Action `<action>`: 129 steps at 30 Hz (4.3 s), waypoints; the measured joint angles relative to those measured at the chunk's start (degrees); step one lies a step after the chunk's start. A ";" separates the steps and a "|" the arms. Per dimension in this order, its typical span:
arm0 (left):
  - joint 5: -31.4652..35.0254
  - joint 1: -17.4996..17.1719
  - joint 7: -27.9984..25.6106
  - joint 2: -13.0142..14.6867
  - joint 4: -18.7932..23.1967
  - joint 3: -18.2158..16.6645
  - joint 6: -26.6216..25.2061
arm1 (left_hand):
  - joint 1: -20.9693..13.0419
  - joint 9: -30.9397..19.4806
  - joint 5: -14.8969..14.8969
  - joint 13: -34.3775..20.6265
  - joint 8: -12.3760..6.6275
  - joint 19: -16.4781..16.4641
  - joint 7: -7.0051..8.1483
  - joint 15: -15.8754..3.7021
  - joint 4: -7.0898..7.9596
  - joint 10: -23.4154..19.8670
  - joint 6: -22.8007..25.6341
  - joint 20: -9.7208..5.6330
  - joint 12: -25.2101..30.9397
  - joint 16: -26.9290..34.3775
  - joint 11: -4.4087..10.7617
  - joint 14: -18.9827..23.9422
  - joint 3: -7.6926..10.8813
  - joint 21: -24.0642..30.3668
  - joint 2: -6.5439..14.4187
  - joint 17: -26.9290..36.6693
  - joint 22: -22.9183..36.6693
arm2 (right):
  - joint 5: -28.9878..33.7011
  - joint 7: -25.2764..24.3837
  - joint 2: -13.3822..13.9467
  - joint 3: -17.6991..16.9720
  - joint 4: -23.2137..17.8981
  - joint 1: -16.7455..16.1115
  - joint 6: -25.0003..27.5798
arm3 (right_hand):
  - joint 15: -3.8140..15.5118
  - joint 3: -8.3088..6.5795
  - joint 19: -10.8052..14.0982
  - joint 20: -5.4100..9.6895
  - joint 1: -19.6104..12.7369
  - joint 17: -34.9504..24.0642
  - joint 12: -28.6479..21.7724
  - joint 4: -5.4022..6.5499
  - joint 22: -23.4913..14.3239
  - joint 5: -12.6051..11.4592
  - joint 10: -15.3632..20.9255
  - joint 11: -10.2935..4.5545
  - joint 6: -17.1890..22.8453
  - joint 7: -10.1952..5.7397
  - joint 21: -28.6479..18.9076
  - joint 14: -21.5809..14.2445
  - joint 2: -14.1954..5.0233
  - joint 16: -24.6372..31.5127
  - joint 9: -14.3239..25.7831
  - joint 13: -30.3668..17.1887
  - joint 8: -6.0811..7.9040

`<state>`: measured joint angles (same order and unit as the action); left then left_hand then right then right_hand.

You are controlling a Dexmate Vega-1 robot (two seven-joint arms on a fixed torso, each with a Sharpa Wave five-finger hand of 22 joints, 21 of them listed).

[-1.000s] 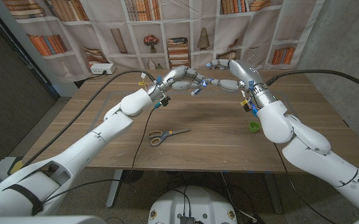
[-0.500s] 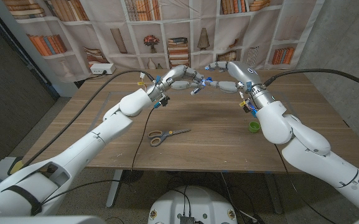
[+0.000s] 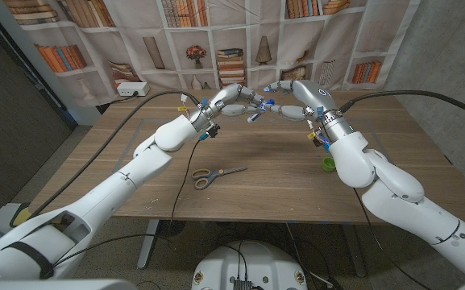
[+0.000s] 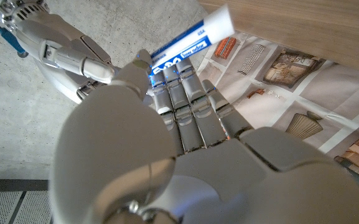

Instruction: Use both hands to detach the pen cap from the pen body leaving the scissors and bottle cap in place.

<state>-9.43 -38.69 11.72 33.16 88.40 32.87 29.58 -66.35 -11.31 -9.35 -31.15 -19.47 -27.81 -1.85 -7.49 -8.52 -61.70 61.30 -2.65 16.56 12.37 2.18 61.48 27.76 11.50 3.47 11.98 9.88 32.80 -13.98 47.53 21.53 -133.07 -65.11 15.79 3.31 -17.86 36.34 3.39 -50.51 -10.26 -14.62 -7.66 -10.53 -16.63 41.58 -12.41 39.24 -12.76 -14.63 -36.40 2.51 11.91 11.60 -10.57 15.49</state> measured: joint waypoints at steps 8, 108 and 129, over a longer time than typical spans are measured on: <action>-0.18 0.00 0.00 -0.30 -0.35 0.00 0.29 | 0.00 0.00 -0.21 -0.35 -0.01 0.00 0.00 0.00 0.00 0.00 0.00 0.00 0.24 0.00 0.00 0.00 0.00 0.00 0.00 0.00 0.00 | 0.09 -0.39 -0.34 0.27 0.49 0.05 0.16 | 0.42 0.00 1.42 0.19 -0.29 -0.29 0.00 0.00 0.00 0.00 1.89 -0.01 1.60 -0.07 -0.34 -2.25 -0.29 0.00 0.00 0.00 0.22; 1.75 1.04 -2.18 -1.61 -1.69 0.96 -1.31 | -0.01 0.02 -0.12 -1.51 0.08 0.82 0.00 -0.32 -0.32 -0.31 0.00 0.21 -0.90 0.00 -0.31 -0.08 0.32 0.00 0.00 0.02 0.00 | -3.18 4.82 5.07 -2.51 -0.58 1.16 3.18 | 7.77 -1.96 2.80 0.41 -2.69 0.36 -0.33 -0.50 -0.82 6.00 24.38 0.72 16.44 0.14 0.26 -26.46 -10.85 -0.47 -0.57 -0.28 0.09; 2.13 0.78 -3.01 -1.68 -1.19 0.87 -2.22 | -0.46 -0.73 -0.22 -1.89 -0.27 0.82 0.44 -0.33 -0.32 -0.42 0.45 0.21 -0.84 -0.01 -0.17 -0.07 0.32 0.00 -0.46 0.16 0.00 | -6.24 5.24 6.58 -5.16 -0.26 -0.09 0.02 | 3.27 -0.41 3.35 -6.04 0.80 0.24 4.06 0.55 -0.65 5.98 3.41 0.30 -1.71 0.14 0.05 -12.18 -2.68 -2.23 0.64 -0.99 -5.56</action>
<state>-7.31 -37.91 8.71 31.47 87.21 33.74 27.36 -66.81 -12.04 -9.57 -33.04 -19.74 -26.99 -1.41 -7.82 -8.84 -62.12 61.75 -2.44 15.72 12.36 2.01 61.41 28.08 11.50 3.02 12.14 9.89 26.56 -8.74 54.11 16.37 -133.33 -65.21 15.81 6.57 -18.27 39.69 -2.65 -49.71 -10.02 -10.56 -7.11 -11.18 -10.64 44.99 -12.11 37.52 -12.62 -14.58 -48.58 -0.17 9.69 12.24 -11.55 9.93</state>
